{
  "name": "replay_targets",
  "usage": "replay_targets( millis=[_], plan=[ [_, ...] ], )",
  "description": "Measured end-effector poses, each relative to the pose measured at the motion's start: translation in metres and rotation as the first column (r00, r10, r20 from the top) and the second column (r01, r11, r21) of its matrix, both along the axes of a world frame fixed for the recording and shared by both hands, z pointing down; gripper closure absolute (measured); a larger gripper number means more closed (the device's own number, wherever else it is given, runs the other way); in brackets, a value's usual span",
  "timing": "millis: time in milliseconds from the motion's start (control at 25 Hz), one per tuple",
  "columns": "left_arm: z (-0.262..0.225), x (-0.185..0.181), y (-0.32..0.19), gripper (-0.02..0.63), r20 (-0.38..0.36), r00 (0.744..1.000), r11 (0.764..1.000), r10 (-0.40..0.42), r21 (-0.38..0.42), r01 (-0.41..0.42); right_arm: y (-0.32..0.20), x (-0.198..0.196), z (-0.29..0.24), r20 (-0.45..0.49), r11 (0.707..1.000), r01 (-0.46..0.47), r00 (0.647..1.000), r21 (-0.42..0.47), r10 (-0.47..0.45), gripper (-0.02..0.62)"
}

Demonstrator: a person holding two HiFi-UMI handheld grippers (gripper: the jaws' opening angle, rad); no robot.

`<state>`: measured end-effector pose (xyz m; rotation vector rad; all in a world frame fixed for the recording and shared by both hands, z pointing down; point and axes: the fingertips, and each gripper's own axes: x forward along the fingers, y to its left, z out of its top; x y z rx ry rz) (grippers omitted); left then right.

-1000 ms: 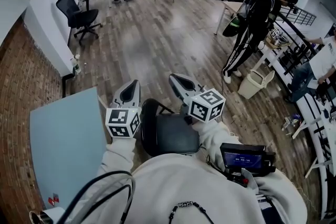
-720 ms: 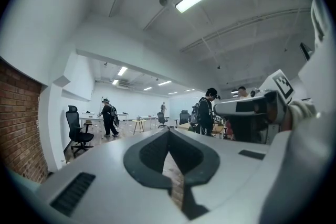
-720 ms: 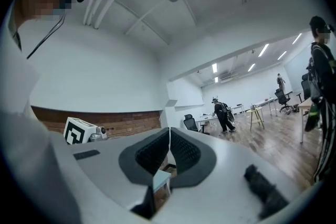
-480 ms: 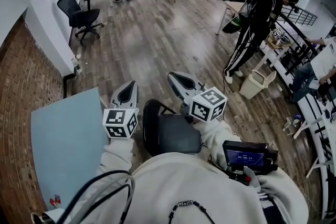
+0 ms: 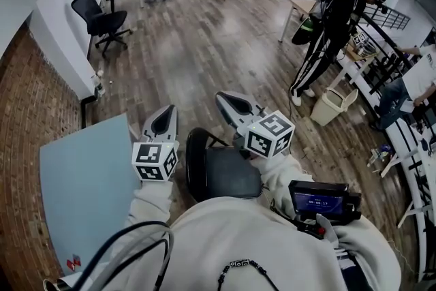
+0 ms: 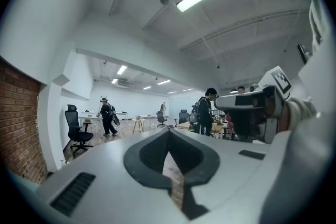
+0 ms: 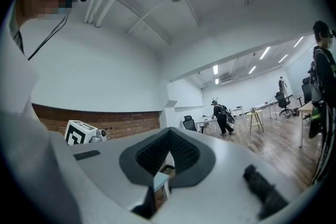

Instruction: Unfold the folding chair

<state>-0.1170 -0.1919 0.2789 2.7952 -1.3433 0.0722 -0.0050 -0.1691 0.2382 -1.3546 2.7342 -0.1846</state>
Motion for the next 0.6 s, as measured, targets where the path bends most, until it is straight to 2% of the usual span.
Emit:
replay_targets(
  millis=[600],
  plan=[
    [0.0023, -0.0097, -0.0035, 0.601, -0.011, 1.000, 1.000, -0.007, 0.000, 0.007, -0.0053, -0.0084, -0.0014, 0.009, 1.000, 0.001, 1.000, -0.007, -0.001, 0.588]
  ],
)
